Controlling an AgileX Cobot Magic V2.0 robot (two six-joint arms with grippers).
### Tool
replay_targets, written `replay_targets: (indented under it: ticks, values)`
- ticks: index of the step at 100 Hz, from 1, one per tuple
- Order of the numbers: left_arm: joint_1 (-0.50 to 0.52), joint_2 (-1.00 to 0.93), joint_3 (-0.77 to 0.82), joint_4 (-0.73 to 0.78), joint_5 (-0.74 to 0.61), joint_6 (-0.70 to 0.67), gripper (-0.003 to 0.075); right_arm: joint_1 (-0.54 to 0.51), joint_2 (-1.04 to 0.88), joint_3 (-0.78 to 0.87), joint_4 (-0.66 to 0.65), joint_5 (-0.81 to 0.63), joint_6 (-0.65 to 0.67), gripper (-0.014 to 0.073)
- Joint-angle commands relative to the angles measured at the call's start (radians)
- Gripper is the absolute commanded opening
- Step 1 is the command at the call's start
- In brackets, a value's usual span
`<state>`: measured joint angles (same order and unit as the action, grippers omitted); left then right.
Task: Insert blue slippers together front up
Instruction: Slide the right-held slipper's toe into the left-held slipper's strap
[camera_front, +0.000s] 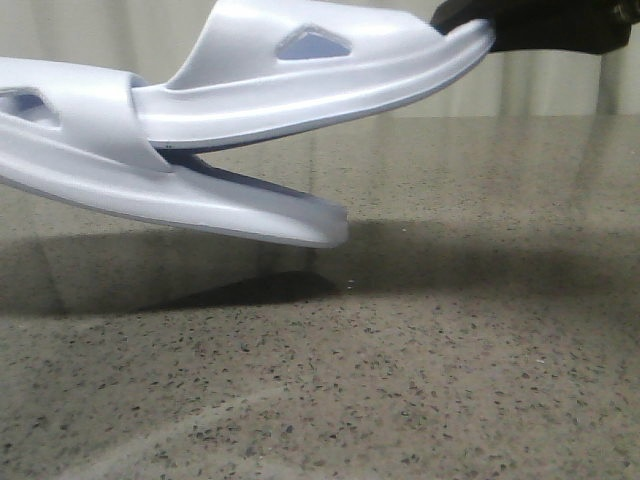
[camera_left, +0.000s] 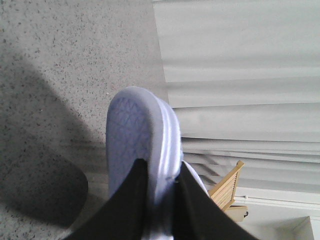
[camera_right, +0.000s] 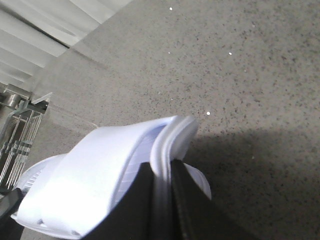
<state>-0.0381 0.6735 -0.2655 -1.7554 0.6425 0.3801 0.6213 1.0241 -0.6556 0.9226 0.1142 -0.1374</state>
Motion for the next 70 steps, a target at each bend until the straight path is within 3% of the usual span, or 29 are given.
replay_targets:
  ticks: [1, 19, 43, 52, 70]
  values:
    - [-0.012, 0.005, -0.033, -0.104, 0.237, -0.003, 0.0016, 0.036, -0.008, -0.049, 0.022, 0.074, -0.048, -0.0107]
    - [-0.012, 0.005, -0.033, -0.104, 0.252, 0.012, 0.0016, 0.034, -0.008, -0.051, 0.001, 0.066, -0.085, -0.0107]
    - [-0.012, 0.005, -0.033, -0.104, 0.244, 0.017, 0.0016, 0.034, -0.01, -0.051, -0.155, 0.038, -0.097, -0.0092]
    - [-0.012, 0.005, -0.033, -0.104, 0.237, 0.017, 0.0016, 0.034, -0.01, -0.051, -0.198, 0.036, -0.097, 0.0001]
    - [-0.012, 0.005, -0.033, -0.104, 0.214, 0.018, 0.0016, 0.024, -0.012, -0.051, -0.23, 0.022, -0.097, 0.0343]
